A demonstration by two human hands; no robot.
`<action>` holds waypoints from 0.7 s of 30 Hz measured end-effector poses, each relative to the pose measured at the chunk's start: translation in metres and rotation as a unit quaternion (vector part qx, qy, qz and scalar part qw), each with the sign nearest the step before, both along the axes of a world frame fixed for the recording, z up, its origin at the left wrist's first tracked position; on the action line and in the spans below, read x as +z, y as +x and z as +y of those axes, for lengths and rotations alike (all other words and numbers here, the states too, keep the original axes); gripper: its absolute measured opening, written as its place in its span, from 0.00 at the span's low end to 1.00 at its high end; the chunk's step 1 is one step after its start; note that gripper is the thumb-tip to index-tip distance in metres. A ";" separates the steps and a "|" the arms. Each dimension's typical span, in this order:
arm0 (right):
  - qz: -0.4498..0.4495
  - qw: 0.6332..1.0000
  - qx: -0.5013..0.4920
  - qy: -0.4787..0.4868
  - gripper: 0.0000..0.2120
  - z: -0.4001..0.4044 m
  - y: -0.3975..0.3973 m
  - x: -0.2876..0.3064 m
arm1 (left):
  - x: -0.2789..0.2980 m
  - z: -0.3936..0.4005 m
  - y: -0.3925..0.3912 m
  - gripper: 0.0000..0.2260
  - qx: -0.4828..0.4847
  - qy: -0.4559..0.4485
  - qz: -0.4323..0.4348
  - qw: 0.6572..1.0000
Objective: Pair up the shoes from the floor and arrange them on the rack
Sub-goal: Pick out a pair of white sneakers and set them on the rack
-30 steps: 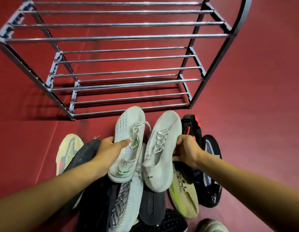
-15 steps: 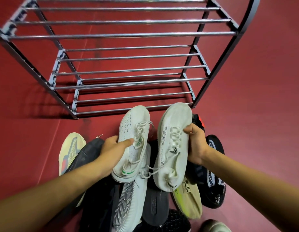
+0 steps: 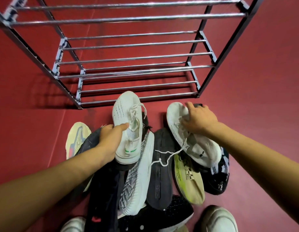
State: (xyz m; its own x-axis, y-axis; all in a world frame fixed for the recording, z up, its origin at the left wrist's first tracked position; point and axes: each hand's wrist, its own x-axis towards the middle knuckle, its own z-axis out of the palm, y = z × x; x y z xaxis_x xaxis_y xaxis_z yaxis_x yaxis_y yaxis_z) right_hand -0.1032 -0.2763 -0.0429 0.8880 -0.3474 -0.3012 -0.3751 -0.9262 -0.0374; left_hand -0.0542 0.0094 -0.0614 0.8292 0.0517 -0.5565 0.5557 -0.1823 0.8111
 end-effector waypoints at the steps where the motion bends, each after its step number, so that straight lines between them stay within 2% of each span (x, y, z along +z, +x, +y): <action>1: -0.021 0.997 0.047 -0.060 0.26 0.007 -0.001 0.005 | 0.001 0.000 0.002 0.06 0.013 0.003 -0.002 1.000; 3: -0.114 0.979 0.137 -0.097 0.23 0.026 -0.004 0.023 | 0.006 0.001 0.007 0.06 0.043 0.008 -0.010 0.999; 5: -0.163 0.968 0.188 -0.015 0.13 0.050 -0.014 0.034 | 0.011 0.004 0.015 0.05 0.072 -0.002 -0.017 0.997; 6: -0.129 0.973 0.187 0.038 0.12 0.064 -0.021 0.034 | 0.015 0.006 0.018 0.05 0.085 -0.009 -0.019 0.996; 8: 0.049 0.974 0.101 0.196 0.23 0.093 -0.036 0.031 | 0.020 0.009 0.024 0.04 0.104 -0.019 -0.023 0.994; 9: 0.155 0.944 0.034 0.289 0.27 0.109 -0.045 0.026 | 0.020 0.011 0.025 0.05 0.109 -0.018 -0.024 0.994; 10: 0.224 0.905 -0.020 0.362 0.29 0.123 -0.054 0.018 | 0.021 0.012 0.026 0.05 0.112 -0.016 -0.026 0.993; 11: 0.249 0.884 -0.036 0.395 0.29 0.135 -0.062 0.009 | 0.020 0.013 0.025 0.05 0.111 -0.014 -0.028 0.993; 14: 0.170 0.889 -0.111 0.411 0.24 0.155 -0.076 -0.011 | 0.020 0.013 0.019 0.04 0.098 -0.013 -0.022 0.995; 17: 0.086 0.858 -0.192 0.468 0.22 0.146 -0.065 0.000 | 0.017 0.015 0.012 0.05 0.085 -0.008 -0.004 0.996; 19: 0.026 0.882 -0.146 0.447 0.18 0.123 -0.052 0.022 | 0.017 0.016 0.013 0.06 0.075 -0.008 0.006 0.997; 21: -0.024 0.929 -0.047 0.366 0.22 0.105 -0.043 0.046 | 0.015 0.019 0.014 0.09 0.068 -0.007 0.012 0.998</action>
